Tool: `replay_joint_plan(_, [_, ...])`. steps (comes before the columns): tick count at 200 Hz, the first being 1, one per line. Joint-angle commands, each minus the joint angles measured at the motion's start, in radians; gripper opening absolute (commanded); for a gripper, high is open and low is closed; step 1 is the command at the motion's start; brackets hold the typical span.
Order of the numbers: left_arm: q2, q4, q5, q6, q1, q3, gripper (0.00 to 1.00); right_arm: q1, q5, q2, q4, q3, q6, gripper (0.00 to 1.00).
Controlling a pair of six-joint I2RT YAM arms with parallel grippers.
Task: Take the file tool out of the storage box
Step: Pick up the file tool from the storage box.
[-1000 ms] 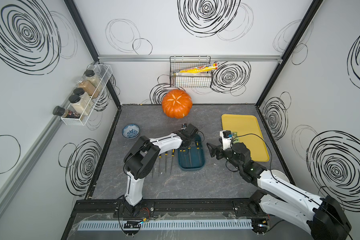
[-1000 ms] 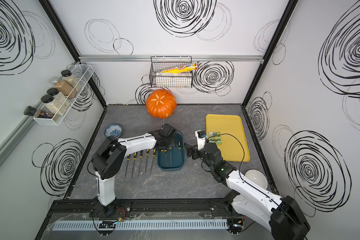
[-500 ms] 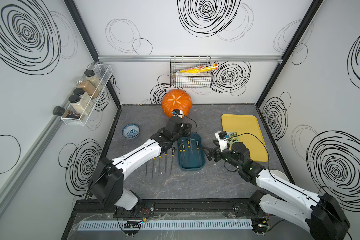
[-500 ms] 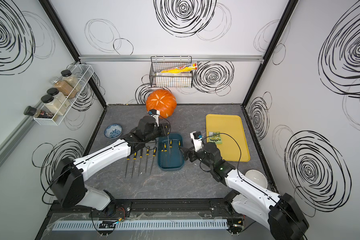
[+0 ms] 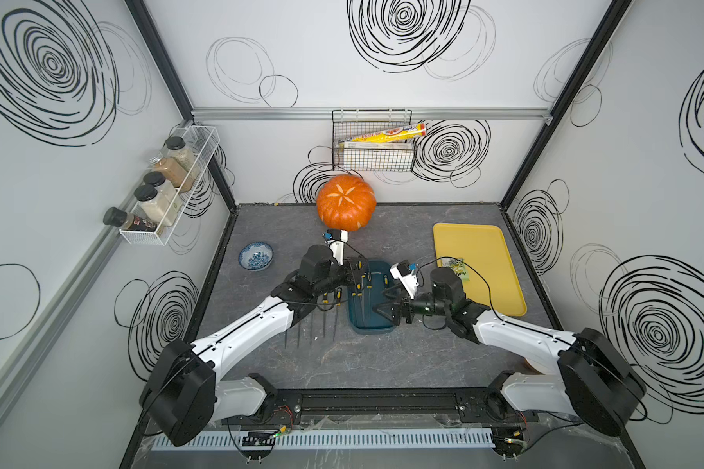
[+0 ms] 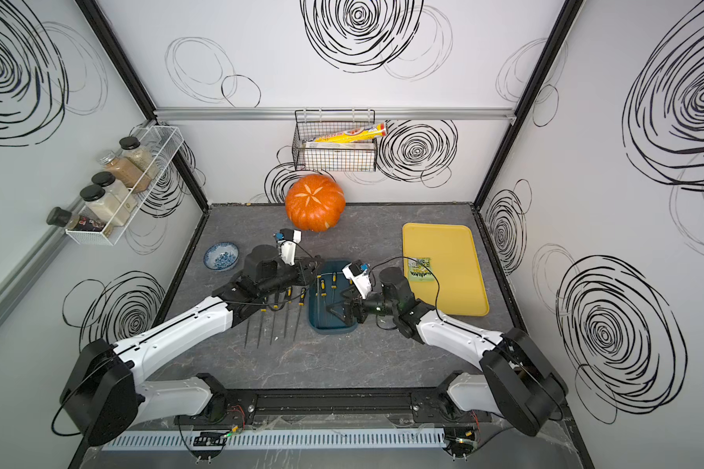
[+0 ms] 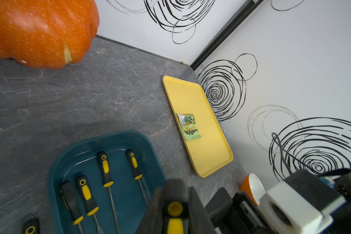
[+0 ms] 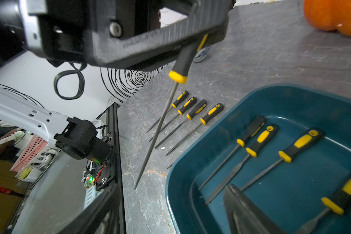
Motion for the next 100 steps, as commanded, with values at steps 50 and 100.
replay_joint_plan(50, [0.017, 0.082, 0.045, 0.025, -0.022, -0.015, 0.00, 0.040, -0.099, 0.077, 0.013, 0.072, 0.002, 0.73])
replay_joint_plan(100, [0.030, 0.098, 0.046, 0.033, -0.032, -0.019, 0.00, 0.045, -0.105, 0.134, 0.003, 0.106, 0.006, 0.53])
